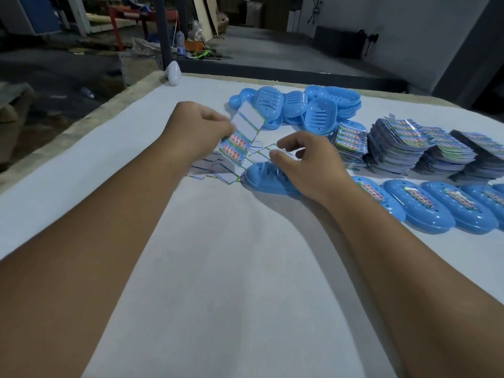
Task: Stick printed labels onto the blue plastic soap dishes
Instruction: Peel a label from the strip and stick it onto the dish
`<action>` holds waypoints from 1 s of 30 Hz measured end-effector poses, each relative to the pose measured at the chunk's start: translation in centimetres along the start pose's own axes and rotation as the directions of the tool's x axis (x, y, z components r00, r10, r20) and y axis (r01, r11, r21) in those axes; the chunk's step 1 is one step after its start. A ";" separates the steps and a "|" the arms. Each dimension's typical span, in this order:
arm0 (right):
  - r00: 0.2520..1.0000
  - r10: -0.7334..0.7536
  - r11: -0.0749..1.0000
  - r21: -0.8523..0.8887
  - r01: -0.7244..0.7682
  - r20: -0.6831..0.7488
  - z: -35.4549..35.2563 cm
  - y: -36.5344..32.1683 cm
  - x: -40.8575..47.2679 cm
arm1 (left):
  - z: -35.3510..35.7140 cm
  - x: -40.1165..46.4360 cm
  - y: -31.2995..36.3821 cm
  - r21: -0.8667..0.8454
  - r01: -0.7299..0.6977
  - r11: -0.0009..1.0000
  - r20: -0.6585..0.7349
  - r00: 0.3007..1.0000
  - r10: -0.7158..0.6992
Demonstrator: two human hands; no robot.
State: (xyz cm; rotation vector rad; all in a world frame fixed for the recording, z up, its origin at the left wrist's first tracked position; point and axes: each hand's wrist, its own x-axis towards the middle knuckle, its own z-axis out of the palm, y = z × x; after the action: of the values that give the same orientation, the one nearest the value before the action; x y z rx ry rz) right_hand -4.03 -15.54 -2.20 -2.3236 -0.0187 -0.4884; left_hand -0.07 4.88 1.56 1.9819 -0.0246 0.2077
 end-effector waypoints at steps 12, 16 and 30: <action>0.999 -0.014 0.891 0.453 0.036 -0.052 -0.7 -0.9 0.2 | 1.6 -1.8 1.2 -0.254 -0.032 0.967 0.129 0.989 0.066; 0.998 -0.007 0.903 0.428 0.033 -0.063 -0.5 -0.8 0.4 | 1.6 -1.7 1.1 -0.178 -0.067 0.982 0.111 0.990 0.088; 0.991 0.021 0.950 0.312 0.021 -0.130 -0.4 -0.7 0.2 | 1.5 -2.0 1.1 -0.167 -0.148 0.975 0.148 0.974 0.173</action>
State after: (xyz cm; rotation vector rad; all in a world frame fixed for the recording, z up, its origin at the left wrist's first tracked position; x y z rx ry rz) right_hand -4.07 -15.38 -1.39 -1.9774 -0.0304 -0.5930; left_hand -2.00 2.91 1.65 1.8375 -0.2985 0.1445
